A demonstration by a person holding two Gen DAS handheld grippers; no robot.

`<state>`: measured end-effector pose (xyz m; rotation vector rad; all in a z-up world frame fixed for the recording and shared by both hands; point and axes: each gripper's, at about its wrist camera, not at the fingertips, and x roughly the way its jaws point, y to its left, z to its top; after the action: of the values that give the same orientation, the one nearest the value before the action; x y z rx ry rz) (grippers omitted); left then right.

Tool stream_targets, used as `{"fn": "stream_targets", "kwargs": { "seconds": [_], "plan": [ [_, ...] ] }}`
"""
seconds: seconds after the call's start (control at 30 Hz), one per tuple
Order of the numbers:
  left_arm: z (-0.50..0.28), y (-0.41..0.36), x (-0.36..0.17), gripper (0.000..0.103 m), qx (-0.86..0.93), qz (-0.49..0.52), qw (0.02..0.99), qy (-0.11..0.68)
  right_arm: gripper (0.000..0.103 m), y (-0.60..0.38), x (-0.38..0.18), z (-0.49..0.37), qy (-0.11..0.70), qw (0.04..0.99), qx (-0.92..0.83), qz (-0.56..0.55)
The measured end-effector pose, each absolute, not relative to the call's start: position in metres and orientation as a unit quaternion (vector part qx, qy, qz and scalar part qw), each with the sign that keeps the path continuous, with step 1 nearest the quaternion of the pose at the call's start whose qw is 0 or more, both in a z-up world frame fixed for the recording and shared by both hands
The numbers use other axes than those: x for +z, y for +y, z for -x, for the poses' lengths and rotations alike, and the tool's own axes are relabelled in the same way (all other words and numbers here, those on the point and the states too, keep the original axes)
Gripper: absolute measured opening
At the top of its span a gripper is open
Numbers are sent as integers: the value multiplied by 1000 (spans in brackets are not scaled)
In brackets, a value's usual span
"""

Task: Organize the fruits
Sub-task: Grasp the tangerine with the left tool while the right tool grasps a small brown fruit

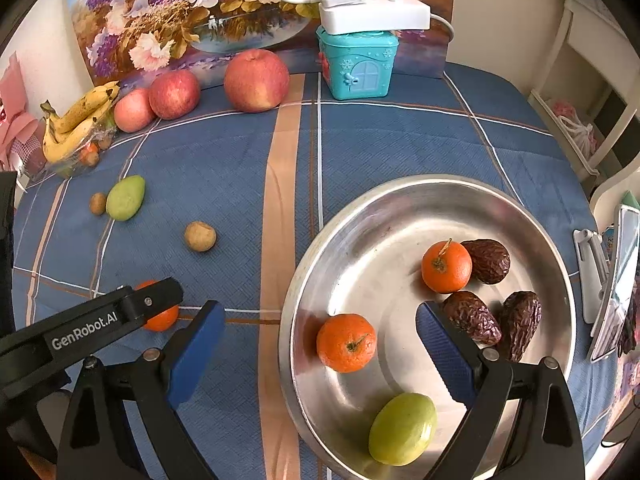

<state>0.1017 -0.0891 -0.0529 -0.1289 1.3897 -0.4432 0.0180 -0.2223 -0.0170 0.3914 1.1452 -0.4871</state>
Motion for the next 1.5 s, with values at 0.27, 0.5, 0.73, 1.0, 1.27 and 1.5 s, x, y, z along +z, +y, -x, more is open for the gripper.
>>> {"fn": "stream_targets", "kwargs": {
  "seconds": [0.27,0.5,0.73,1.0,1.27,1.5],
  "plan": [
    [-115,-68,-41,41,-198,85,753,622,96,-225,-17,-16,525,796,-234,-192],
    [-136,-39,-38,41,-184,130,757,614,96,-218,-3,-31,494,819,-207,-205],
    [-146,-22,-36,41,-167,155,763,606,96,-199,1,-66,489,833,-173,-191],
    [-150,-8,-40,41,-167,174,756,609,73,-178,-30,-103,525,820,-151,-172],
    [-150,-9,-42,41,-166,177,754,610,40,-177,-44,-115,536,811,-151,-179],
    [-143,-11,-36,41,-173,168,758,606,20,-182,-39,-105,523,818,-140,-195]
  ]
}}
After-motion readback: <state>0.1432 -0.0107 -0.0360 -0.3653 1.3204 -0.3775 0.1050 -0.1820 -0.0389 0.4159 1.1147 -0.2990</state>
